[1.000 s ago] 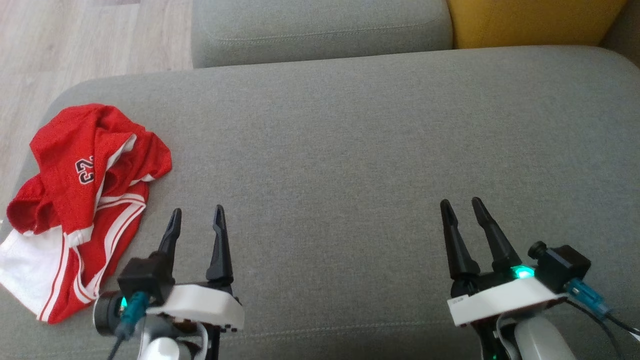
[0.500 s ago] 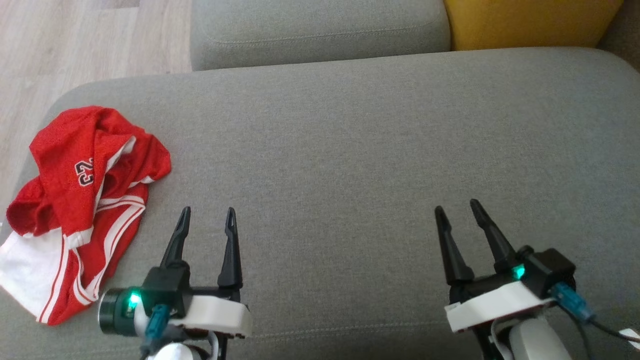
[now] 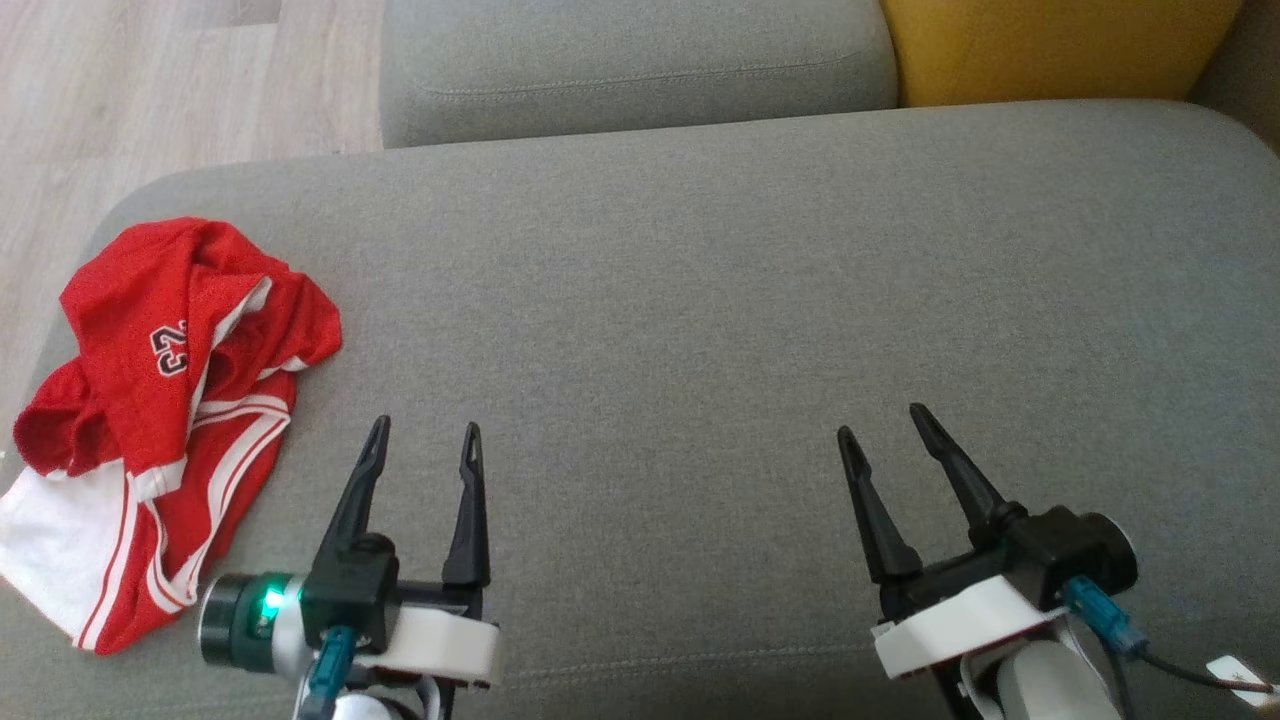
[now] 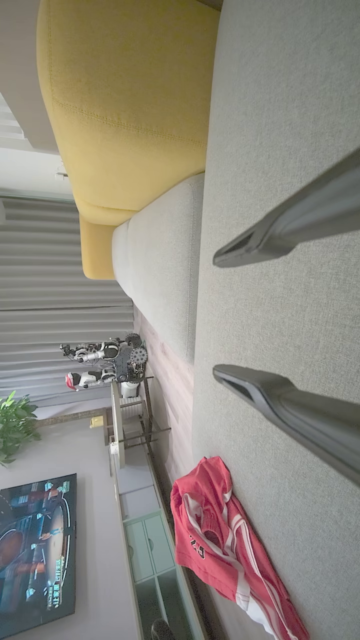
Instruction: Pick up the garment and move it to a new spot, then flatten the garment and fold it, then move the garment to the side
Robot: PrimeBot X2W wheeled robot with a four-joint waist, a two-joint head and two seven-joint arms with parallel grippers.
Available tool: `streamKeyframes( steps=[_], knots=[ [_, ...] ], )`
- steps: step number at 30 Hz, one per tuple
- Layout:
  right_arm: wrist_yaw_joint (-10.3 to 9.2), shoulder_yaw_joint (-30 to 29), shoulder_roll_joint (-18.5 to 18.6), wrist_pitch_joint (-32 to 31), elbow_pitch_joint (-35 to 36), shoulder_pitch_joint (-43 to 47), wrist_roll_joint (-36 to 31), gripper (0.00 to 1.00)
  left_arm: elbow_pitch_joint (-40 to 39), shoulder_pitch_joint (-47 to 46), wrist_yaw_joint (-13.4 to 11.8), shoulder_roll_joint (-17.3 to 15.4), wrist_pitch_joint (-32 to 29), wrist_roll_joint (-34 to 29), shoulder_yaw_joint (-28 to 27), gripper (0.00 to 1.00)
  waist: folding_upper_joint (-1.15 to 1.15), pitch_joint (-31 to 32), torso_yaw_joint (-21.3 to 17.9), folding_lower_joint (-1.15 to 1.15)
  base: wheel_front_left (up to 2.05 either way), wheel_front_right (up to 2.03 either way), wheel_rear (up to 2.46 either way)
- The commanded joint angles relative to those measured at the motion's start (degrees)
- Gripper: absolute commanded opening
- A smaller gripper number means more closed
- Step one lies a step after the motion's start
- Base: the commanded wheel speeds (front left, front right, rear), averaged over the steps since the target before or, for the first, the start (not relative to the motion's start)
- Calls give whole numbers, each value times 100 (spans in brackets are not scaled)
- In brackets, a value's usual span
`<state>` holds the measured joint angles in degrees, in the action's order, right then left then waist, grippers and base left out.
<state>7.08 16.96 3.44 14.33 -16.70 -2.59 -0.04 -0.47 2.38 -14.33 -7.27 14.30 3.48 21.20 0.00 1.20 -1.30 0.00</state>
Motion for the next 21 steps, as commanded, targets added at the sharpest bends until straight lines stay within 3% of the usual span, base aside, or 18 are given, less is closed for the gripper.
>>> streamKeyframes(
  steps=[1,14,21],
  knots=[
    [41,147,-50,67,171,-252,-48,100,-161,-172,34,27,70,-67,-243,100,0,-4,0,0,0,0,0],
    [41,118,-55,67,164,-255,-61,100,-48,-145,218,177,70,-176,-432,100,0,-8,37,0,0,0,0],
    [41,141,-56,67,189,-198,-52,100,21,-102,252,238,70,-204,-531,100,0,30,321,0,0,0,0]
  ],
)
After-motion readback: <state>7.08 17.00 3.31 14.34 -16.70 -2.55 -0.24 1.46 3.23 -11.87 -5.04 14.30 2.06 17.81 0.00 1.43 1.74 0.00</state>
